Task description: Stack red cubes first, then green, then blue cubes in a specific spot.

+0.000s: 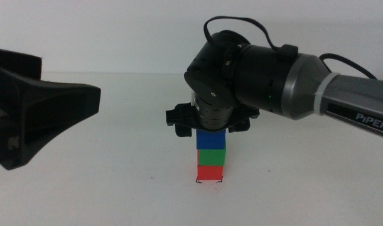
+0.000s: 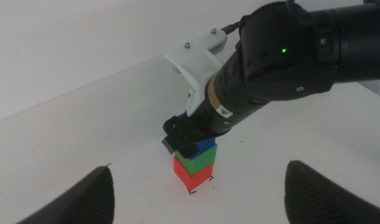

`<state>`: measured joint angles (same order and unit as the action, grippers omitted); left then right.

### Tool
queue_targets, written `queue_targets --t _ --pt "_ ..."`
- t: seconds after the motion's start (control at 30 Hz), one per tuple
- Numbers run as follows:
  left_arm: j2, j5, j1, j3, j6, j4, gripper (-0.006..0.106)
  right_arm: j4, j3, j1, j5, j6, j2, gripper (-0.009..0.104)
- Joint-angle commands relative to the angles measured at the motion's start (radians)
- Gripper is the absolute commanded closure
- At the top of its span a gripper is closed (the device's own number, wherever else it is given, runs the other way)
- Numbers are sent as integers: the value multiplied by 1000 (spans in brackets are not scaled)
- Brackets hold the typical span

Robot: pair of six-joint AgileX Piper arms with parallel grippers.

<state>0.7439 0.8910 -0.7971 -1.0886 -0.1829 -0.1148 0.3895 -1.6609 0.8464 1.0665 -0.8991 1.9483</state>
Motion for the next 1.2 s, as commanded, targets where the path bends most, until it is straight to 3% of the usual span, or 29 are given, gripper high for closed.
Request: queue_targets --t 0.0,0.1,0.23,0.4,0.47,0.7,0.8,1.03,1.17 --pt "-4 -15 0 1 -3 1 7 32 1 0 6 -2 -1 15" --pt "-4 -15 0 1 -3 1 7 34 8 -1 3 0 -61 2" --pt "-4 -15 0 1 -3 1 7 30 98 -22 -20 31 -247 2" --pt "-4 -15 0 1 -3 1 7 -12 440 -147 -152 157 -614 2" --pt "-4 -15 0 1 -3 1 7 -79 580 -254 -233 266 -779 2" --pt "-4 -15 0 1 -3 1 7 -403 995 -708 -491 801 -1248 2" --pt "-4 -15 0 1 -3 1 7 -492 1073 -753 -562 870 -1364 2" --pt "-4 -15 0 1 -3 1 7 -461 1098 -753 -594 941 -1434 2" --pt "-4 -15 0 1 -3 1 7 -478 1098 -753 -597 941 -1446 2"
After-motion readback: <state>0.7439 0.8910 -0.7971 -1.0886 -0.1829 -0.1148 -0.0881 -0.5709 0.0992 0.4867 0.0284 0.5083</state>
